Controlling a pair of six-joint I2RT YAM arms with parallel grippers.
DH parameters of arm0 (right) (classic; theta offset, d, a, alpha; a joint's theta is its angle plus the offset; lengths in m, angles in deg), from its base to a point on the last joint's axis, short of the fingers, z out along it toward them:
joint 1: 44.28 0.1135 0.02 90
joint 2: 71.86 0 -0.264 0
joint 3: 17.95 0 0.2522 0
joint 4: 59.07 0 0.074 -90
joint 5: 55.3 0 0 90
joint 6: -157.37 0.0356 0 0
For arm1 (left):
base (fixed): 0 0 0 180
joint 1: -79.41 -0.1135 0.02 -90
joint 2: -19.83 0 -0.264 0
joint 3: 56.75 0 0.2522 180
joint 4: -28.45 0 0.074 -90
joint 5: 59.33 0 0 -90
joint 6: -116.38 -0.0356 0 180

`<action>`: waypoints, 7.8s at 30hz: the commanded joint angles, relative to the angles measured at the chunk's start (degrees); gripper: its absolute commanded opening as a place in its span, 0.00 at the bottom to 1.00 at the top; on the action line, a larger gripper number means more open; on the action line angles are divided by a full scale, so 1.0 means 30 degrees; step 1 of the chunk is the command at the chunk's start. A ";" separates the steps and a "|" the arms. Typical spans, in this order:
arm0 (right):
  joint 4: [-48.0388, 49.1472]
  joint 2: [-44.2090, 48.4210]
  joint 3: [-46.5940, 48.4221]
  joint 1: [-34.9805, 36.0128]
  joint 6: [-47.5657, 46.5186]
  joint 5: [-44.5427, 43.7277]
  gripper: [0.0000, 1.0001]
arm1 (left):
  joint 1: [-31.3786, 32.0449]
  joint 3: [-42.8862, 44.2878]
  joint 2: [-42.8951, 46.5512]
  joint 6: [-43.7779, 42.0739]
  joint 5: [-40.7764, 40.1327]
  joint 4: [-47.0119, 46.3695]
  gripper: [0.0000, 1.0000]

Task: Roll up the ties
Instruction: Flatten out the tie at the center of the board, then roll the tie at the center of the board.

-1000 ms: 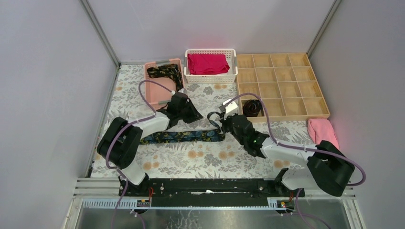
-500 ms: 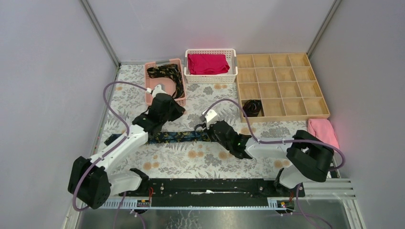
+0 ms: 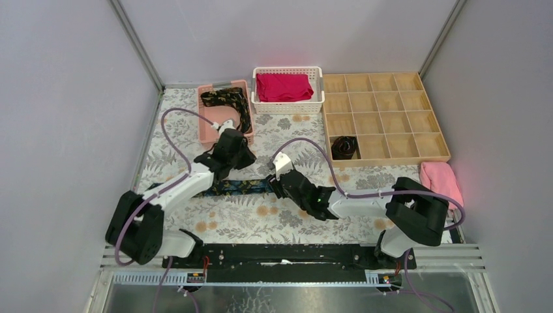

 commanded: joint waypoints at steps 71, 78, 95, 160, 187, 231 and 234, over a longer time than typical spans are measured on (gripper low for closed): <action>-0.8584 -0.1416 0.1895 -0.3335 0.8793 -0.1996 0.00 | 0.4101 0.7922 -1.2545 -0.7894 0.9098 -0.0044 0.16; -0.8806 0.0674 0.0378 -0.3359 0.9601 -0.1308 0.00 | 0.3774 0.9077 -1.1811 -0.7942 0.5268 0.1384 0.16; -1.0752 0.5537 0.2083 -0.2017 0.9641 0.3994 0.38 | 0.2185 0.1581 0.1224 -0.1353 -0.1720 0.2911 0.25; -1.8542 0.2707 0.6147 -0.3741 0.9216 -0.5577 0.00 | 0.0610 -0.4324 -0.3044 -0.1743 0.0982 -0.4165 0.18; -1.6229 0.3461 0.2490 -0.7472 0.8481 -0.4805 0.00 | 0.5447 0.1076 -0.8925 0.1321 1.0522 -1.5947 0.18; -1.3249 0.3896 0.1878 -0.7714 0.8474 0.3036 0.00 | 0.5656 0.3045 -1.2137 0.0211 0.9035 -1.4152 0.15; -1.3172 0.3495 0.1966 -0.7724 0.8448 0.3232 0.00 | 0.5654 0.2469 -0.9558 -0.0398 0.7784 -1.1985 0.15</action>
